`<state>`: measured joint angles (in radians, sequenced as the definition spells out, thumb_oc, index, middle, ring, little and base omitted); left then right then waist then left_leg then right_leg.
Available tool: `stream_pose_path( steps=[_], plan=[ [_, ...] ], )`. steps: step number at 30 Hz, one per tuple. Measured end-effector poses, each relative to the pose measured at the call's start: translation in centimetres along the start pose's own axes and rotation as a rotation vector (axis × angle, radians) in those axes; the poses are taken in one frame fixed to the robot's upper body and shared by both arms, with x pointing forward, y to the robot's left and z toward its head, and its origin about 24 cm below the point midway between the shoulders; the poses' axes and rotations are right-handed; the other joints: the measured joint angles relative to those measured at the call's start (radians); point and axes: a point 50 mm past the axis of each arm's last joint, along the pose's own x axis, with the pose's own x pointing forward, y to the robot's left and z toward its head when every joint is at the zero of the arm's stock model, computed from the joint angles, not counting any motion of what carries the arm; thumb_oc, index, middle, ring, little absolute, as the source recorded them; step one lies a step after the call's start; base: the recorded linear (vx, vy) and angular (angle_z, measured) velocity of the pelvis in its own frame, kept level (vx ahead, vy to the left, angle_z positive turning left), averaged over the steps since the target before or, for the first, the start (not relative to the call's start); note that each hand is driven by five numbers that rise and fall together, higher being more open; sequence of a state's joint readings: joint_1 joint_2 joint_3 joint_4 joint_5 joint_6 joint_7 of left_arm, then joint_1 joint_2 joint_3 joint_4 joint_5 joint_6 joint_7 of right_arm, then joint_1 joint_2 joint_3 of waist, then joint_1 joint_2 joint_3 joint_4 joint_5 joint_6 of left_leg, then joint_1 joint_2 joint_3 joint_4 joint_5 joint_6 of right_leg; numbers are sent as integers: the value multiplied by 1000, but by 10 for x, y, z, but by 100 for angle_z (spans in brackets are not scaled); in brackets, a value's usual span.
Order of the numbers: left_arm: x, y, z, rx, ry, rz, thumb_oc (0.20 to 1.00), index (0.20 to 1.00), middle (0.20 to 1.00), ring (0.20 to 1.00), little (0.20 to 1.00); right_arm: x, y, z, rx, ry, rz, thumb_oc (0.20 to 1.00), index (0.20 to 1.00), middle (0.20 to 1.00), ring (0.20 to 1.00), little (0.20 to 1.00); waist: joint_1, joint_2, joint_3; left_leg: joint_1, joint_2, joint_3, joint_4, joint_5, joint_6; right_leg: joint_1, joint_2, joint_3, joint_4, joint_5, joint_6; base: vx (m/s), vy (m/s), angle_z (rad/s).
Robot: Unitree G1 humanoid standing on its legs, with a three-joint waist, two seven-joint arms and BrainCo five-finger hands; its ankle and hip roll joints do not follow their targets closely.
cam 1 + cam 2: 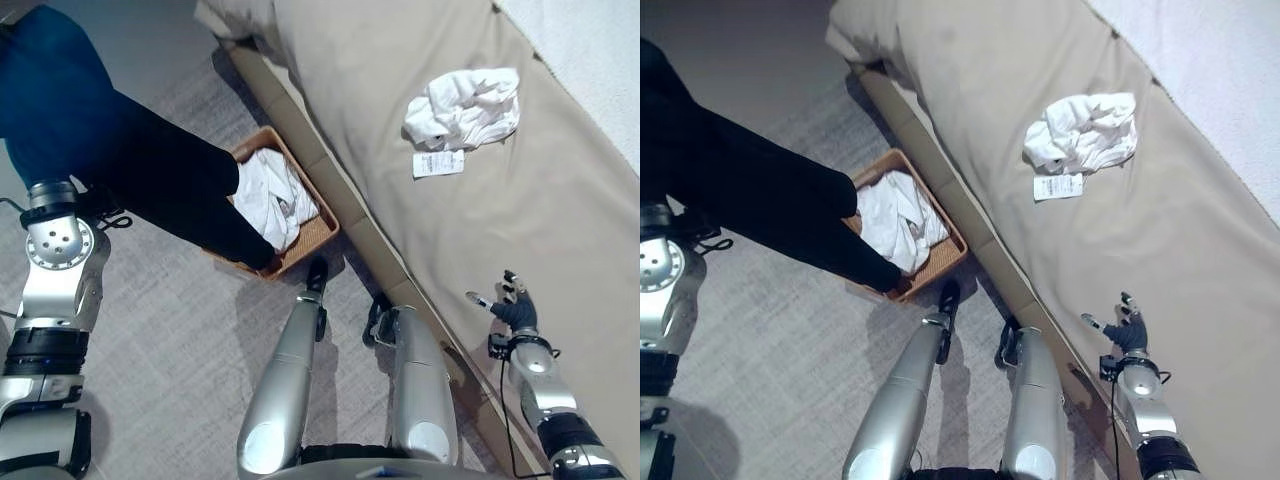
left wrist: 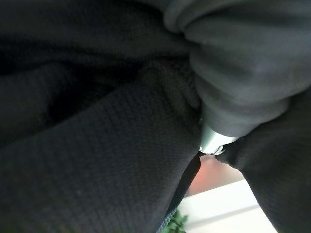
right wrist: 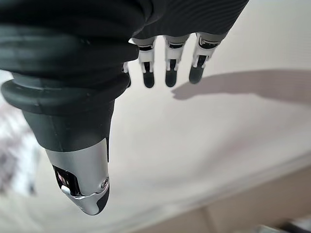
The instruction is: Pick up clothes into the bucket
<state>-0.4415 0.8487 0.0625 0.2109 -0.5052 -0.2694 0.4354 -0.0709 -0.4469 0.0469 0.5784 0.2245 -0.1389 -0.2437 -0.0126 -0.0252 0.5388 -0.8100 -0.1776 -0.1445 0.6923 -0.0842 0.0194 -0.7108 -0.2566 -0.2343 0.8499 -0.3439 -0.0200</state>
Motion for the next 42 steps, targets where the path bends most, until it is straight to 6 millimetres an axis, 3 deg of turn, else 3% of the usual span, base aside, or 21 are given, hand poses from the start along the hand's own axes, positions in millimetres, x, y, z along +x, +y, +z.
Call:
stream_pose_path(
  steps=[1,3,6,7,8,12,13,24,35,42],
  plan=[
    [2,0,-3,17,12,13,200,200,200,200,200,-2,1,-3,-17,2,7,1000,1000,1000,1000,1000,5,-1,-1,-24,5,-2,40,-38,-6,-33,3,10,54,-15,21,-10,7,-15],
    [9,-1,-1,43,5,12,200,200,200,200,200,-2,3,-5,-37,7,19,1000,1000,1000,1000,1000,-5,-5,0,-76,-2,1,35,-40,-9,-87,1,14,61,-17,20,-10,-3,8],
    [17,-7,3,52,-14,12,200,200,200,200,200,-3,6,-11,-47,30,26,1000,1000,1000,1000,1000,-4,-36,1,-129,-6,13,51,-45,-24,-144,-7,26,52,-19,15,-11,0,7],
    [20,-7,2,66,-12,19,200,200,200,200,200,-3,5,-10,-50,20,25,1000,1000,1000,1000,1000,2,-45,1,-161,-8,0,180,-83,4,-166,-13,22,81,-18,16,-7,6,-7],
    [20,-6,1,81,-8,19,200,200,200,200,200,-2,5,-8,-51,12,25,1000,1000,1000,1000,1000,3,-42,0,-147,4,-11,178,-123,3,-172,-10,17,99,-18,20,0,0,0],
    [25,-8,-1,126,2,-5,200,200,200,200,200,1,7,0,-38,-26,20,1000,1000,1000,1000,1000,-29,-56,2,-223,5,8,198,-118,3,-235,-12,27,117,-14,25,1,10,17],
    [25,-8,-4,136,18,-7,1000,1000,1000,1000,1000,1,7,1,-35,-35,20,1000,1000,1000,1000,1000,-30,-60,2,-234,7,12,203,-118,3,-246,-11,30,119,-12,27,8,8,-8],
    [31,-8,-20,197,97,2,1000,1000,1000,1000,1000,7,16,21,-12,-116,24,1000,1000,1000,1000,1000,-33,-83,1,-273,34,23,194,-116,2,-278,12,28,84,12,54,6,4,-5],
    [31,-16,-12,168,56,-56,1000,1000,1000,1000,1000,8,18,25,-9,-131,29,1000,1000,1000,1000,1000,-56,-94,0,-229,60,28,99,-91,1,-250,41,28,-8,51,46,0,7,-5],
    [34,-16,-18,297,80,-82,1000,1000,1000,1000,1000,11,20,27,-4,-134,25,1000,1000,1000,1000,1000,-56,-94,0,-213,72,31,60,-70,-6,-245,51,29,-35,68,40,-1,2,-2]
  ],
)
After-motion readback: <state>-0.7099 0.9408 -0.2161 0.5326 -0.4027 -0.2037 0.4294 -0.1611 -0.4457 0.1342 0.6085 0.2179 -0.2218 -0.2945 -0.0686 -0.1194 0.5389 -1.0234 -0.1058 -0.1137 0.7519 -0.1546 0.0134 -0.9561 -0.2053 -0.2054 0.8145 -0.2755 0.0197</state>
